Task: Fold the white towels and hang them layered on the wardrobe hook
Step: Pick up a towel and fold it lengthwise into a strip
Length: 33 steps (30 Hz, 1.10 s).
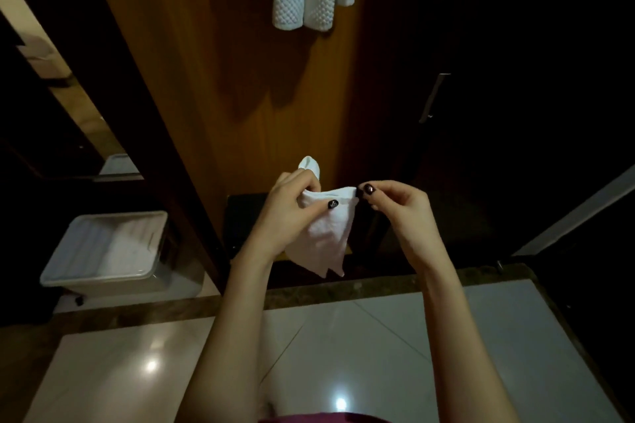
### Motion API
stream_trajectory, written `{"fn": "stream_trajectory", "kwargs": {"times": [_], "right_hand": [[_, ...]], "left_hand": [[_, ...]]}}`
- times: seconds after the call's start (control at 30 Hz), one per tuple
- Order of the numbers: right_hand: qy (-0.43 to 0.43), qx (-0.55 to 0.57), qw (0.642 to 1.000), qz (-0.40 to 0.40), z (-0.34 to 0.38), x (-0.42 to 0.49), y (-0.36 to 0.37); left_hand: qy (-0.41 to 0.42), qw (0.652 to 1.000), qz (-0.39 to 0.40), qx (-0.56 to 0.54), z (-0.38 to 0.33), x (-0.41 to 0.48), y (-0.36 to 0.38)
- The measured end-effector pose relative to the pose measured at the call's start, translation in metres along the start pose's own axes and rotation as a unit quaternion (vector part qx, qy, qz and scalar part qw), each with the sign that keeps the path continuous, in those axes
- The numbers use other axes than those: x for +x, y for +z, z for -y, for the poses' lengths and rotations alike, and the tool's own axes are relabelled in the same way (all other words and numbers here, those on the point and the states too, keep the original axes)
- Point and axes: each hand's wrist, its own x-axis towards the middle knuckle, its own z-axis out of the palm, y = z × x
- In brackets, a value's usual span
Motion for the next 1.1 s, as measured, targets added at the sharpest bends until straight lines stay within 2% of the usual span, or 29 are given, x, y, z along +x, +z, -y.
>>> {"fn": "stream_trajectory", "kwargs": {"times": [0.17, 0.23, 0.4, 0.57, 0.67, 0.77, 1.1], "right_hand": [[-0.002, 0.001, 0.997, 0.081, 0.003, -0.011, -0.018], [0.003, -0.019, 0.997, 0.077, 0.002, -0.015, -0.024], [-0.005, 0.019, 0.996, 0.082, 0.001, -0.024, -0.039], [-0.071, 0.009, 0.997, 0.013, -0.002, -0.035, -0.044], [-0.092, 0.007, 0.995, 0.033, -0.005, -0.040, -0.046], [-0.067, 0.013, 0.997, 0.046, -0.006, -0.043, -0.047], [-0.072, -0.014, 0.996, 0.048, 0.004, -0.051, -0.053]], "left_hand": [[-0.009, 0.997, -0.041, -0.062, -0.020, -0.008, 0.019], [-0.006, 0.996, -0.024, -0.089, -0.028, -0.012, 0.025], [0.004, 0.996, -0.010, -0.091, -0.042, -0.020, 0.038], [0.029, 0.997, -0.050, -0.048, -0.049, -0.026, 0.044], [0.015, 0.995, -0.067, -0.071, -0.051, -0.031, 0.047], [0.013, 0.995, -0.071, -0.069, -0.054, -0.034, 0.051], [0.018, 0.998, -0.002, -0.053, -0.065, -0.040, 0.045]]}}
